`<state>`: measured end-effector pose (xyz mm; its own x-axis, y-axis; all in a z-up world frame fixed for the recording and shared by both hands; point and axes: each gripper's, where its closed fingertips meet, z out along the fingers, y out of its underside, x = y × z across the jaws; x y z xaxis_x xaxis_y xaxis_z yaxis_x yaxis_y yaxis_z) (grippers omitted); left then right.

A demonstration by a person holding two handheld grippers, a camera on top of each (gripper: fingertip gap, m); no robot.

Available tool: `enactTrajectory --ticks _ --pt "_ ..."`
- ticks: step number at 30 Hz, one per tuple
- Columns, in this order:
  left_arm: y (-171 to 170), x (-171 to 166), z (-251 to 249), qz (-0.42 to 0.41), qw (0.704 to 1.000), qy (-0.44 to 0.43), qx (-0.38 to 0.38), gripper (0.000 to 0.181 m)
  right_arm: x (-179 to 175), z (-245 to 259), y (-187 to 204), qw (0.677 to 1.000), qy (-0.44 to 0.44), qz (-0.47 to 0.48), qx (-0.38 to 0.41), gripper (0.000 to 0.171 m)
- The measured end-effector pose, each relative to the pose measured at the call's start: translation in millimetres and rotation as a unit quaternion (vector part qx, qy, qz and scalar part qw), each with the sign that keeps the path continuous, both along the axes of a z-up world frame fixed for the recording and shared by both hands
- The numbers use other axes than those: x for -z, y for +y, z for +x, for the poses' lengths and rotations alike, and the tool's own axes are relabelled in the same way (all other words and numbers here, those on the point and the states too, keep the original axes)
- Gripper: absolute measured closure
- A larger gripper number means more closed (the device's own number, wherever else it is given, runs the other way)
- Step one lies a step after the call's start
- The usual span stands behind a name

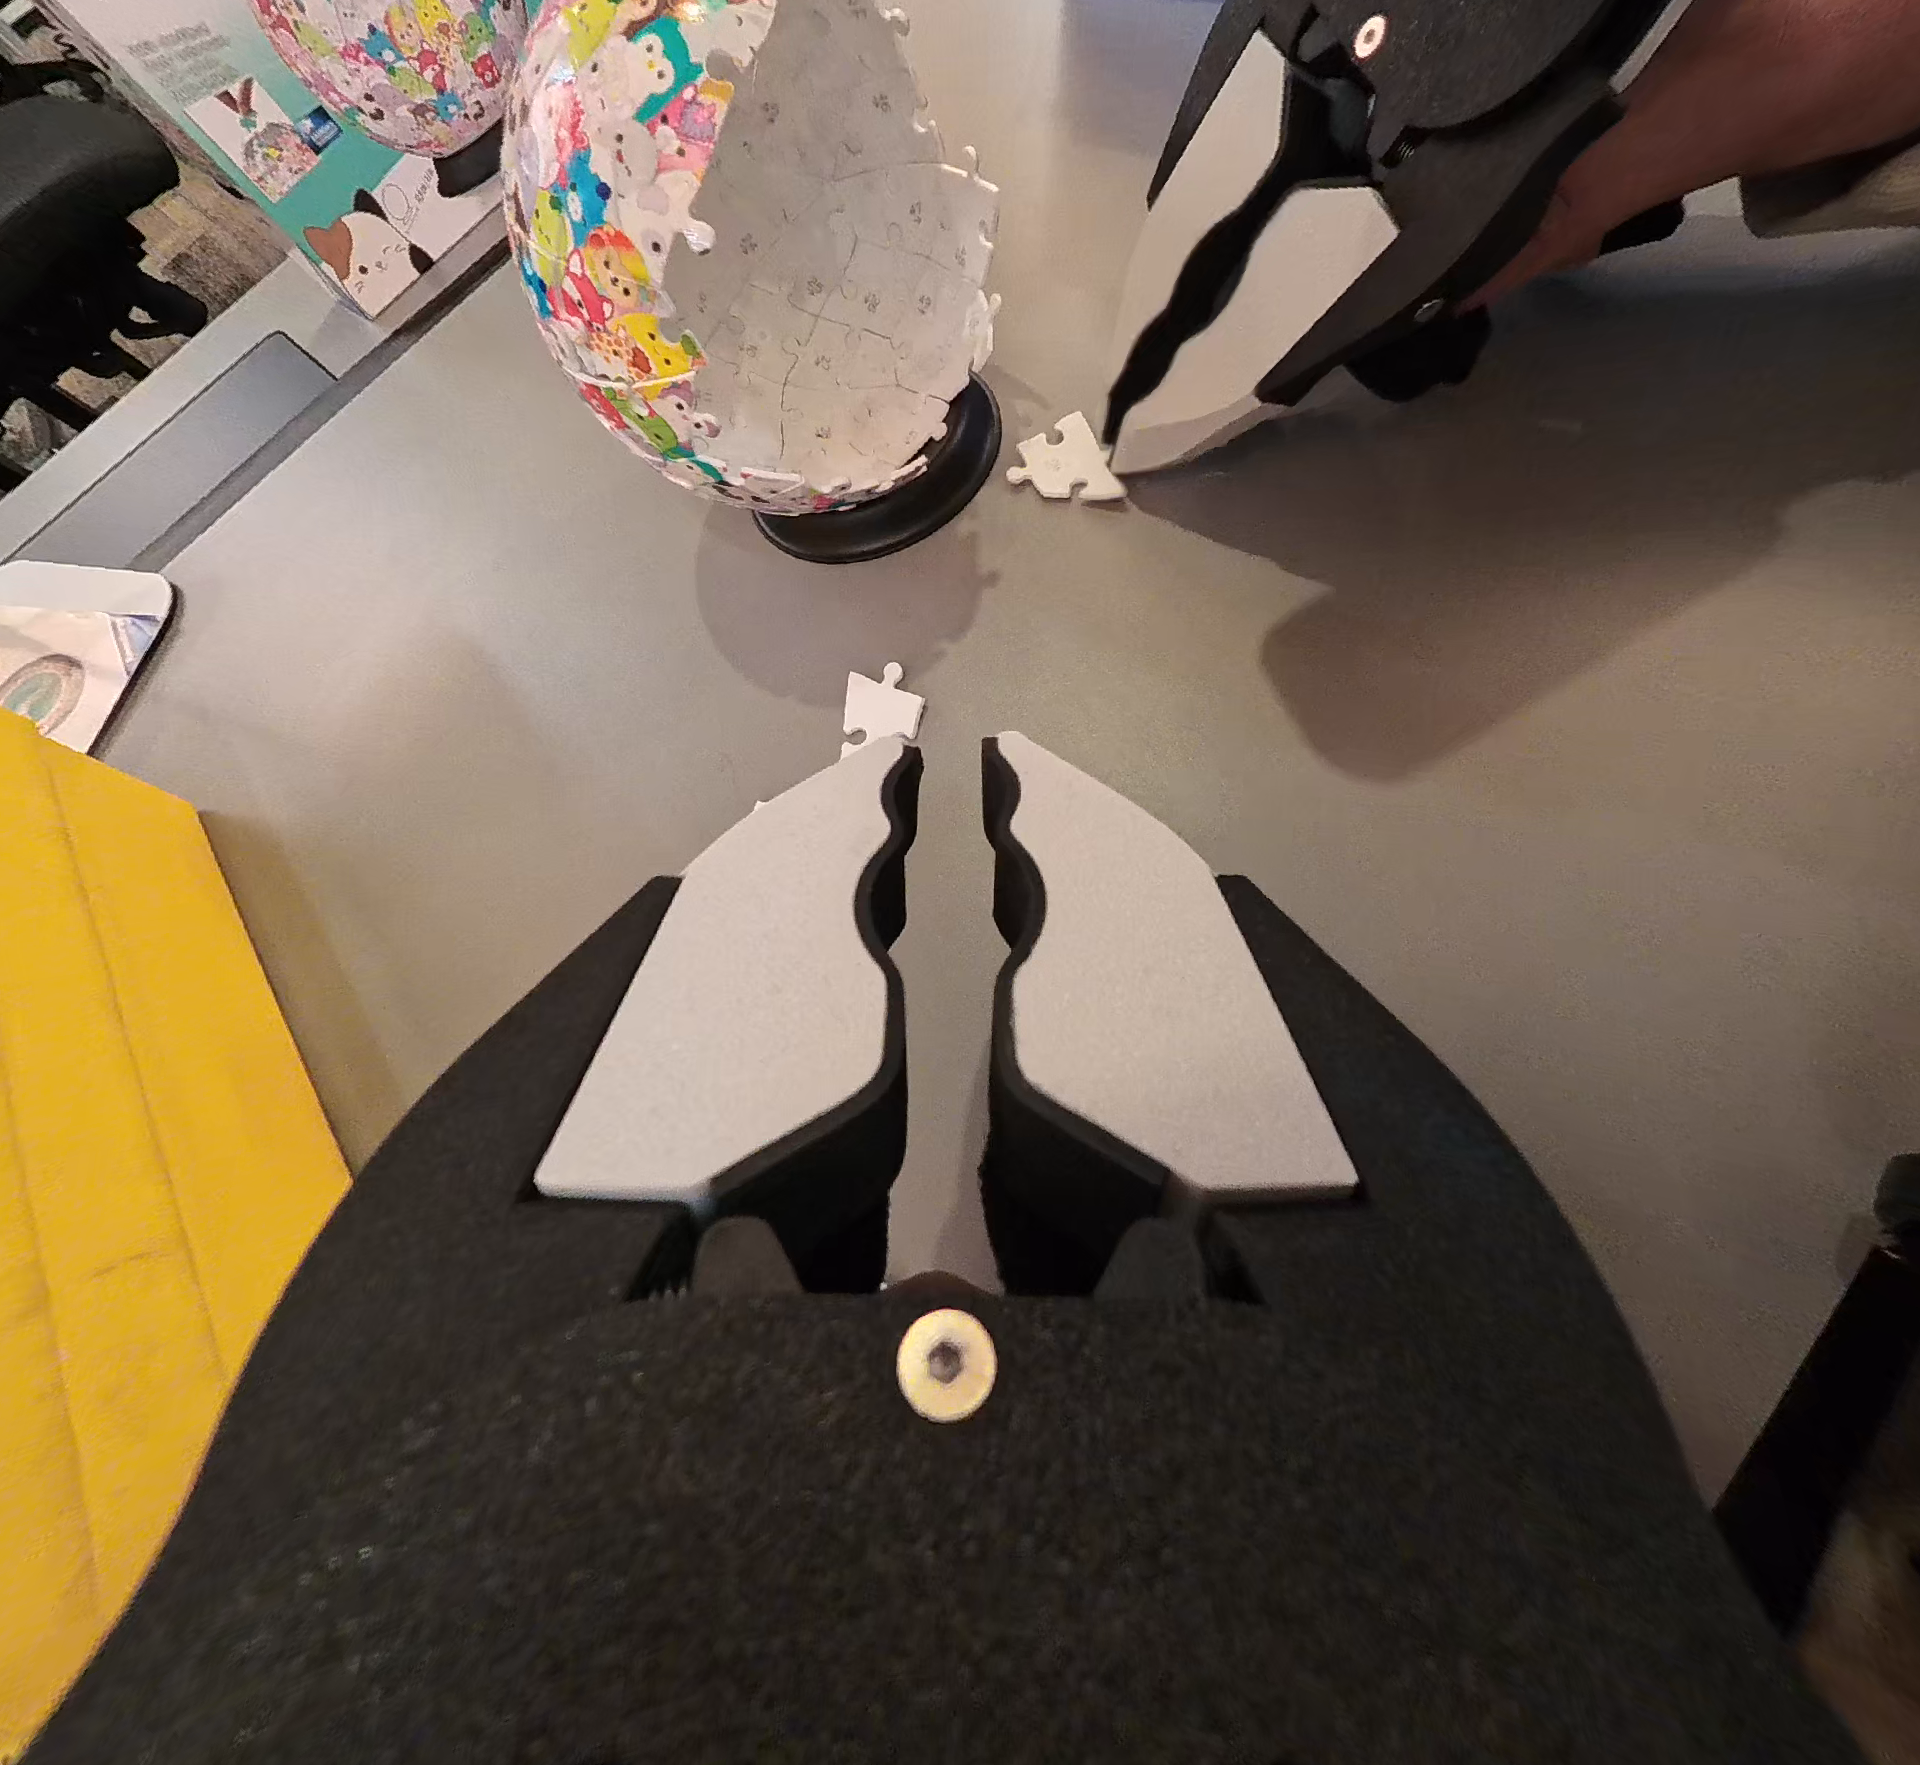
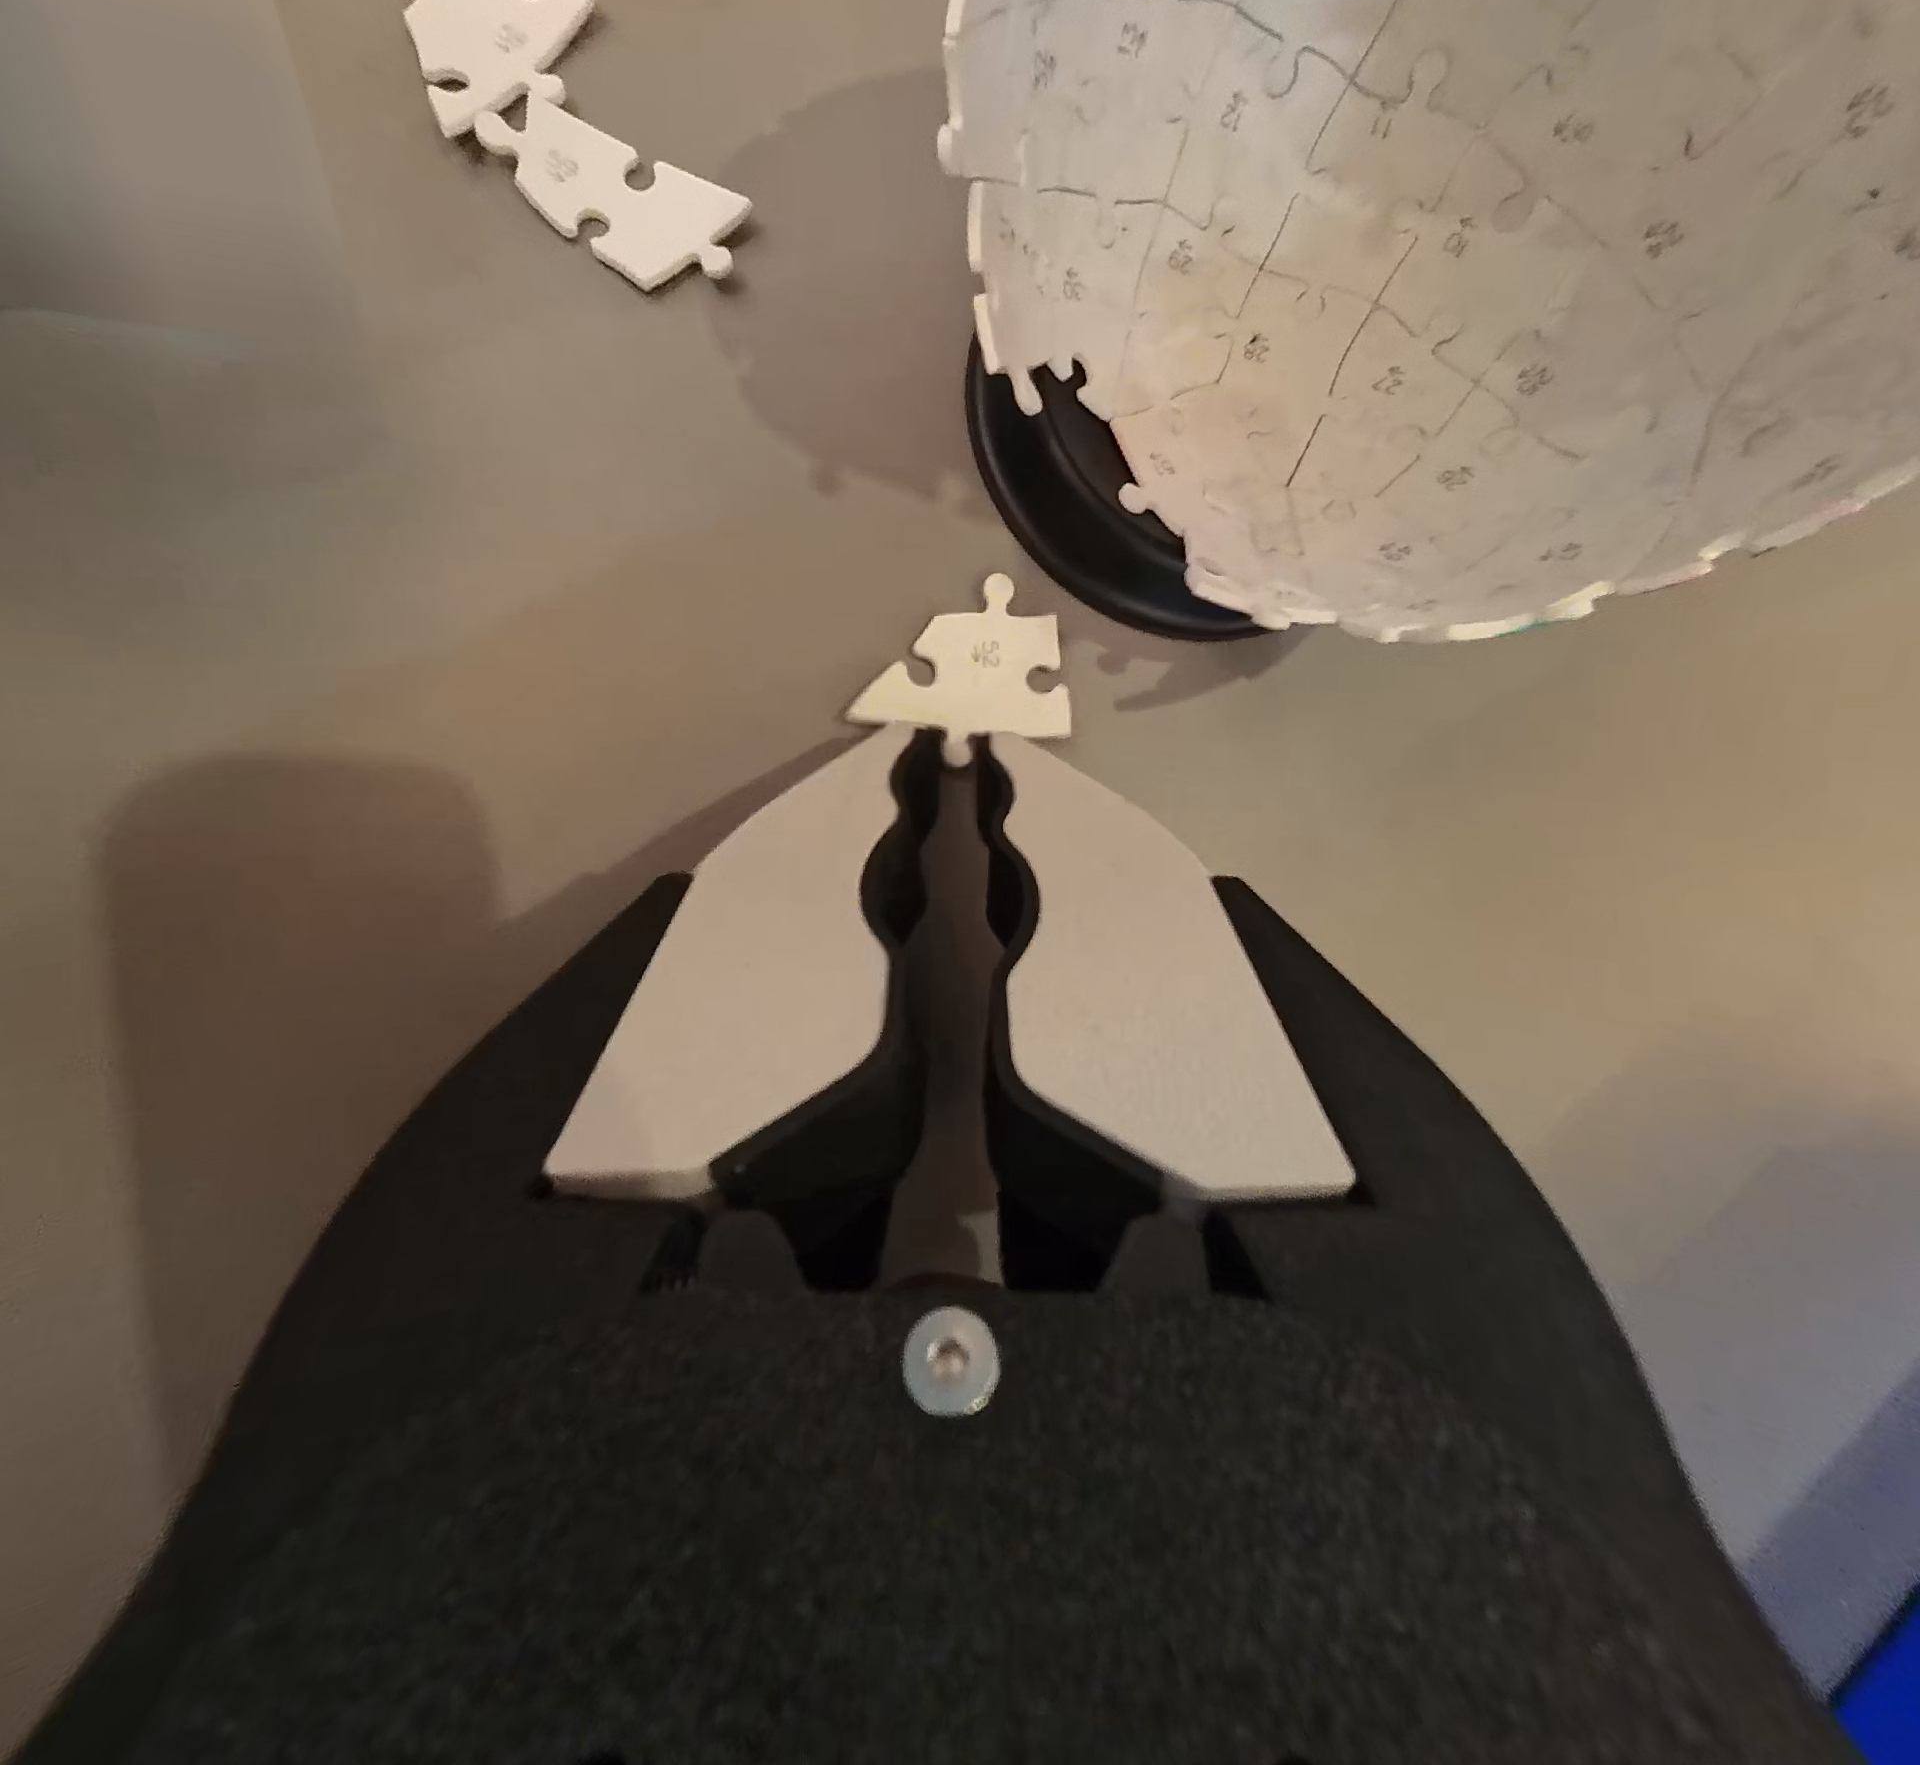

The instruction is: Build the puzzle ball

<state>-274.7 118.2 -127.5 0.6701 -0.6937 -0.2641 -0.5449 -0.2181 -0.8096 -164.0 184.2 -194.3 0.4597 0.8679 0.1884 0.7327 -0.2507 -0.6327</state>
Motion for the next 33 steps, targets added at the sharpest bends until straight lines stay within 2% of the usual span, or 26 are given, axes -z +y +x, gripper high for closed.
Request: enactTrajectory --ticks 5,9,13,16,20,33 --pt "0 0 0 -0.001 1.000 0.000 0.000 0.170 -3 2 5 1.000 -0.001 0.006 -0.017 0.166" --pt "-1 -1 2 0.001 1.000 -0.003 0.002 0.170 -30 -8 4 0.994 0.007 0.031 -0.106 0.166" --pt "-2 -2 4 0.000 1.000 -0.006 0.004 0.170 -38 -9 22 0.987 -0.062 0.046 -0.141 0.166" --pt "-2 -2 5 0.002 1.000 -0.003 0.004 0.170 -33 -13 26 0.982 -0.103 0.020 -0.157 0.166" --pt "-2 -2 5 0.002 1.000 -0.003 0.006 0.170 -29 -17 32 0.979 -0.135 0.018 -0.153 0.166" --pt "-2 -1 4 -0.002 1.000 -0.008 0.007 0.170 -18 -15 30 0.983 -0.132 -0.022 -0.129 0.166"
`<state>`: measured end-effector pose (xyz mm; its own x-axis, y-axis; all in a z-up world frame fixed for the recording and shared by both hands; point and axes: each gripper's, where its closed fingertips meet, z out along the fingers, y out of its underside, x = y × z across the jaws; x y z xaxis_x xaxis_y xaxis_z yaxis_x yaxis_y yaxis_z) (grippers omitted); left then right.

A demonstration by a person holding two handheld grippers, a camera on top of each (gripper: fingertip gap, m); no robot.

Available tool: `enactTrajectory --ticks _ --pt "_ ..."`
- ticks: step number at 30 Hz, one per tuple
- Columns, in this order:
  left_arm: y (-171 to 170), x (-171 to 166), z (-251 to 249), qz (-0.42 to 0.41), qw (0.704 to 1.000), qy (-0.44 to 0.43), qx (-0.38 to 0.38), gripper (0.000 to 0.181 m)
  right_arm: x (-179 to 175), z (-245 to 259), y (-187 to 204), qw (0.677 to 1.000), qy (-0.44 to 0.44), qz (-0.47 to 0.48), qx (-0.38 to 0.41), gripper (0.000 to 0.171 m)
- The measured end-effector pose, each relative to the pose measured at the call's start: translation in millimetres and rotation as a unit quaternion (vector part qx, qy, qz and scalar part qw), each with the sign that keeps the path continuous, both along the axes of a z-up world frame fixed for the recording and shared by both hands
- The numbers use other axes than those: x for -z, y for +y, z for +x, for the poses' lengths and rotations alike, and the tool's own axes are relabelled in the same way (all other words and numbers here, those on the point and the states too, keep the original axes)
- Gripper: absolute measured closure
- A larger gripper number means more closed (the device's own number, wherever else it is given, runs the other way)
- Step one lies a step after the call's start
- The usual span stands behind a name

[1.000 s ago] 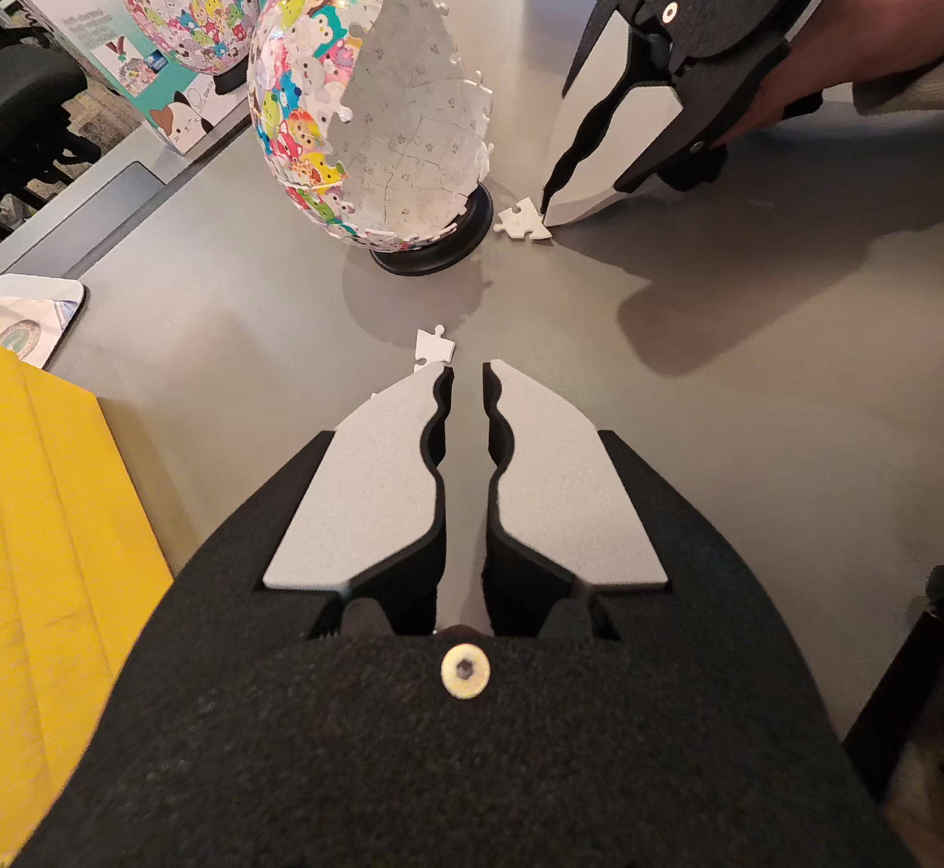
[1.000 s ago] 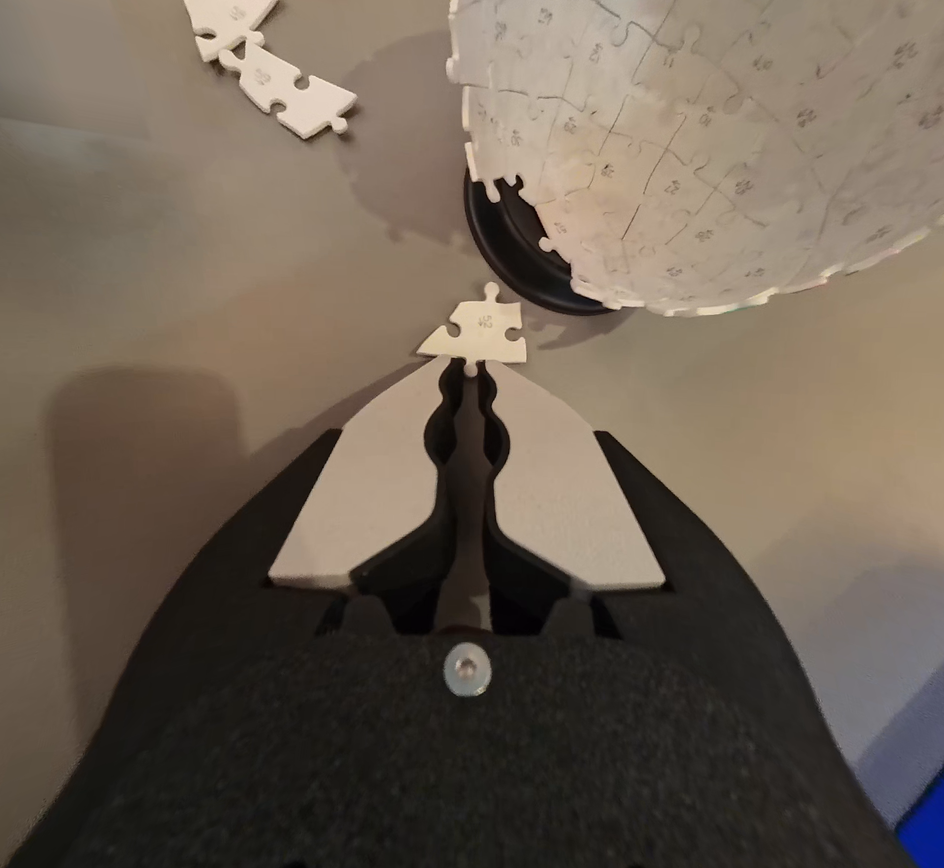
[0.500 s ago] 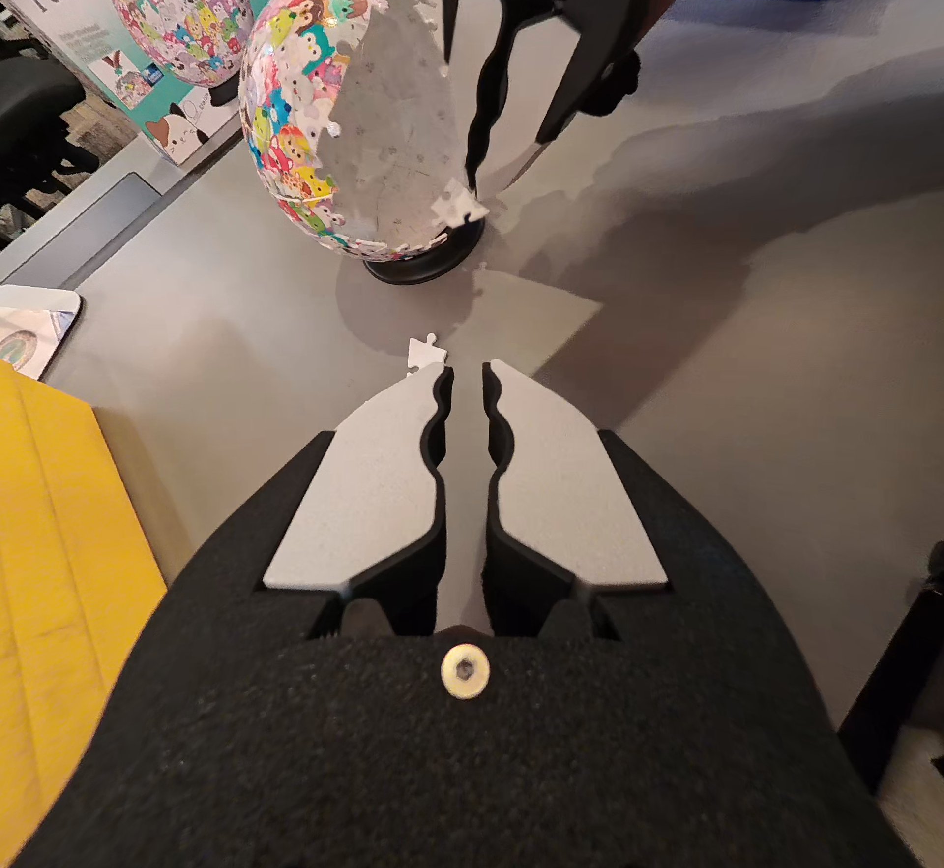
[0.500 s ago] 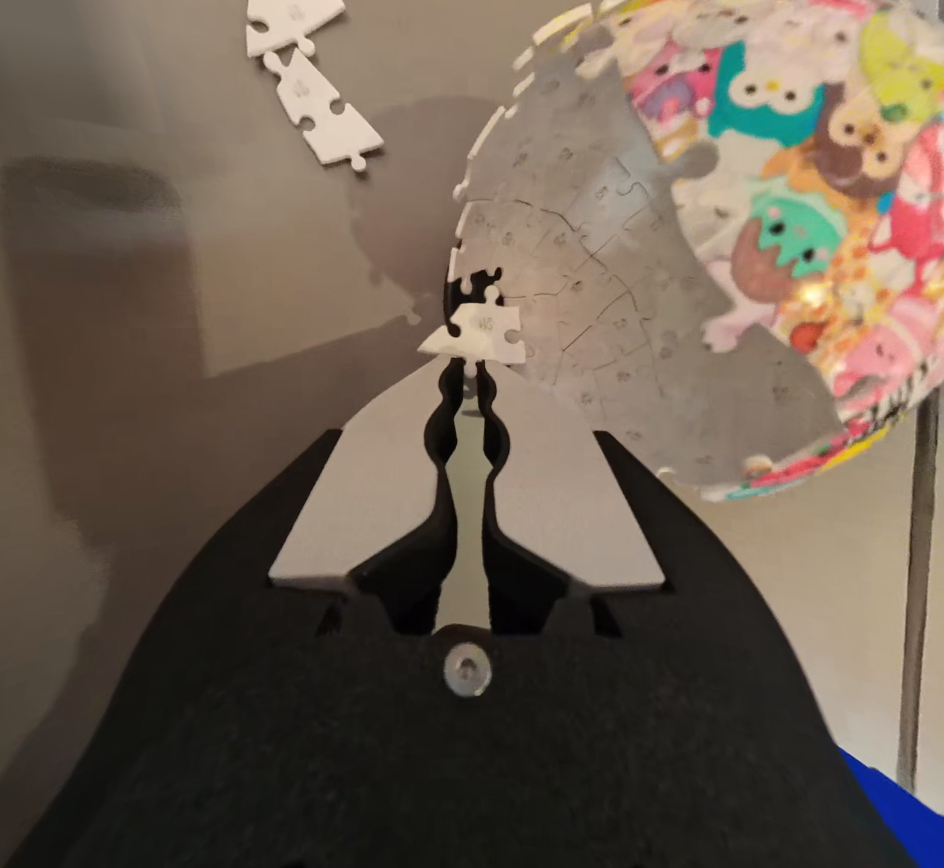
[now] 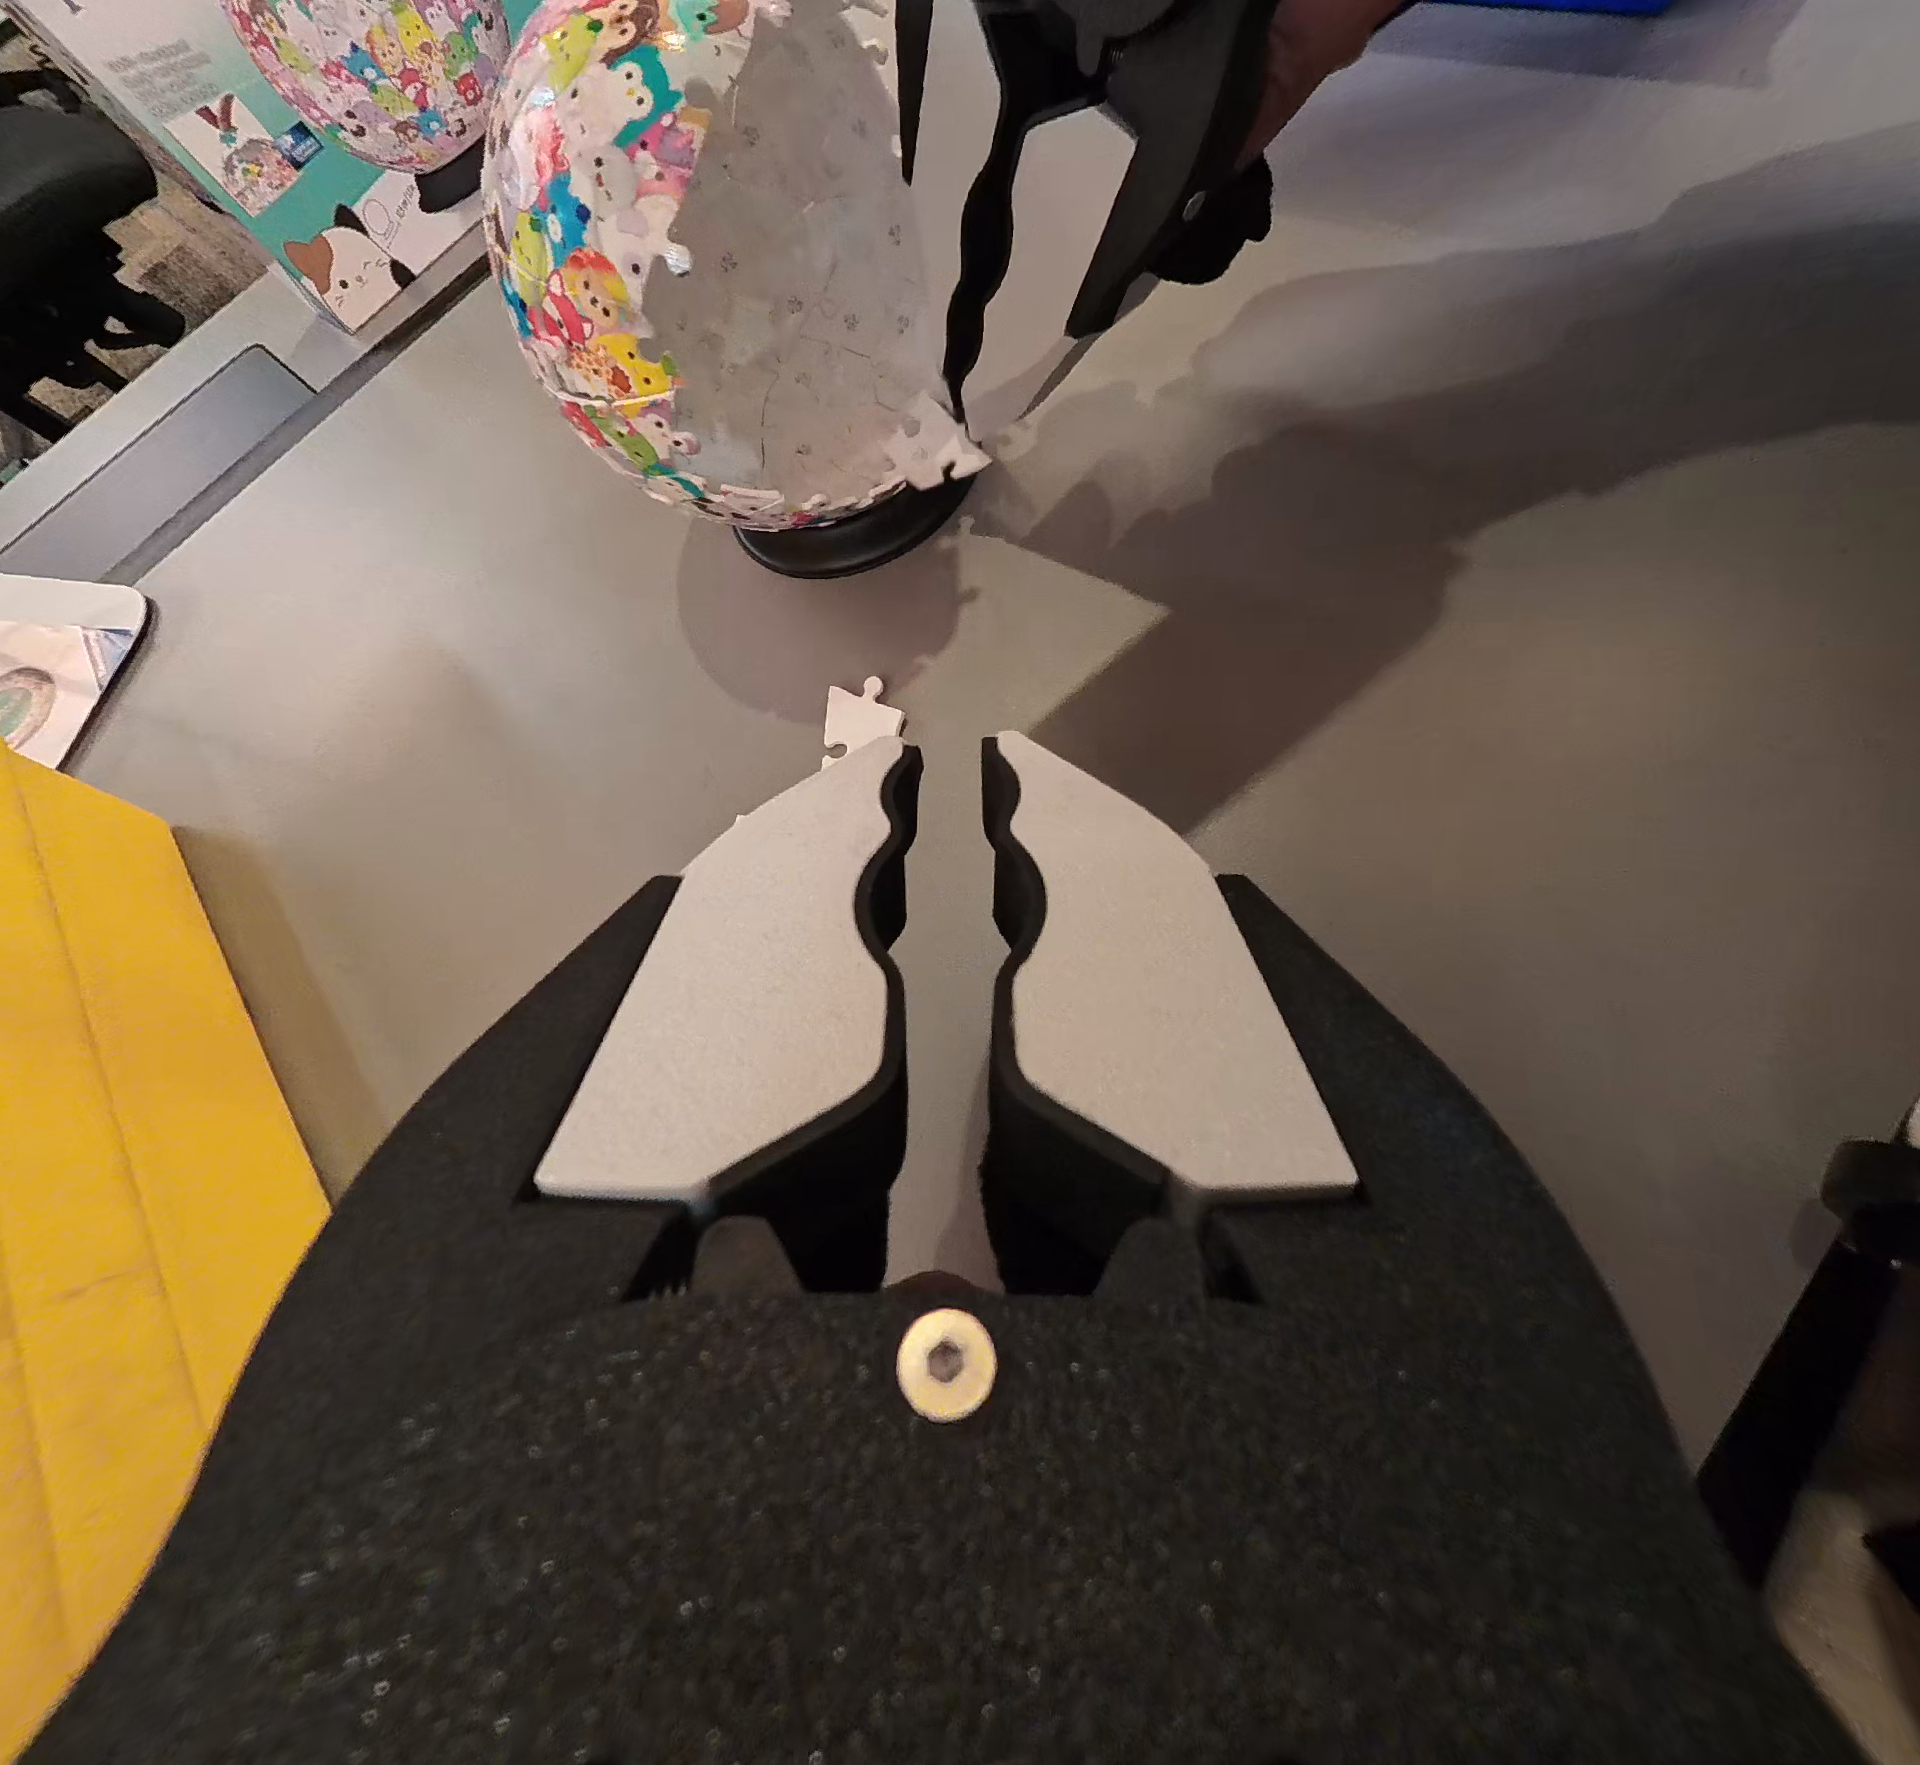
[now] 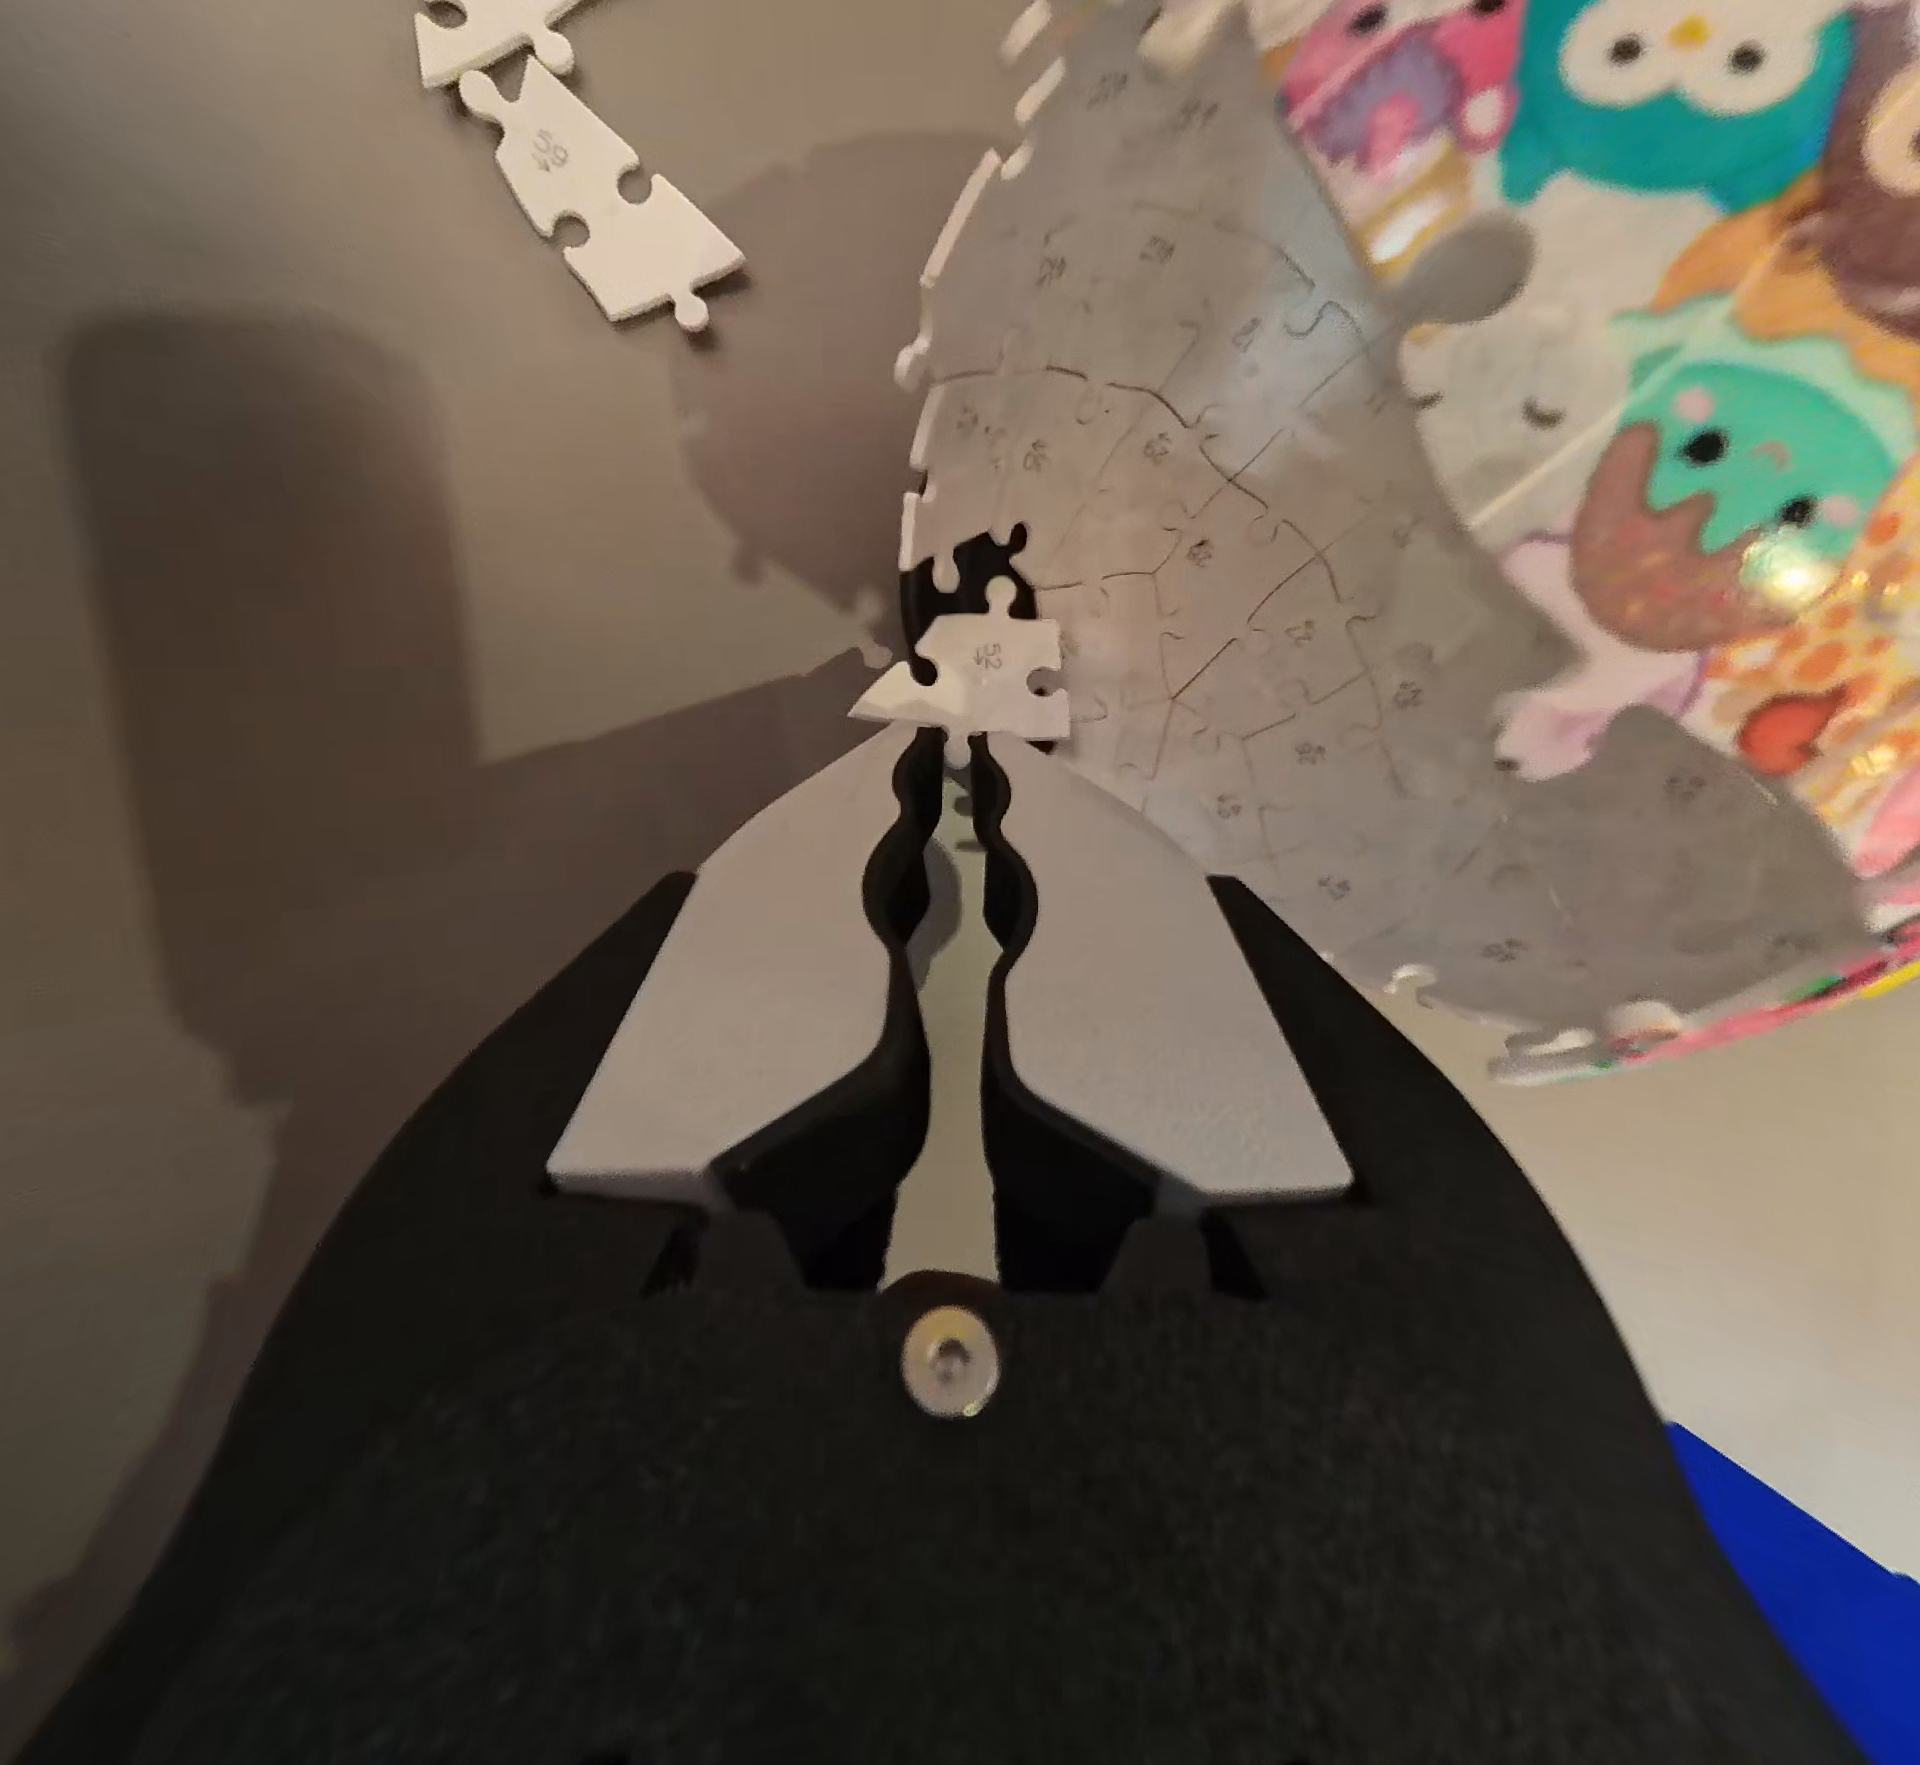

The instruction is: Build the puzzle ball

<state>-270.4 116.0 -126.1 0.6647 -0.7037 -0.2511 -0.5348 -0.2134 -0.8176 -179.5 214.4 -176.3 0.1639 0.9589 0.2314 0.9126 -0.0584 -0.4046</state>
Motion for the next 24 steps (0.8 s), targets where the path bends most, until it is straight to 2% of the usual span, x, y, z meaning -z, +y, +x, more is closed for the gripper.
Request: enactTrajectory --ticks 8,16,24 --pt "1.0 -1.2 -1.7 0.001 1.000 -0.003 -0.002 0.170 -0.5 -5.0 -4.6 0.998 0.035 -0.024 0.036 0.166" --pt "0.5 -2.4 -0.2 0.002 1.000 -0.006 -0.001 0.170 -8.5 -5.2 3.5 0.986 0.090 -0.008 0.143 0.166" --pt "-1.4 -3.1 2.3 0.003 1.000 -0.005 0.002 0.170 -5.0 -10.2 2.1 0.967 0.135 -0.071 0.204 0.166"
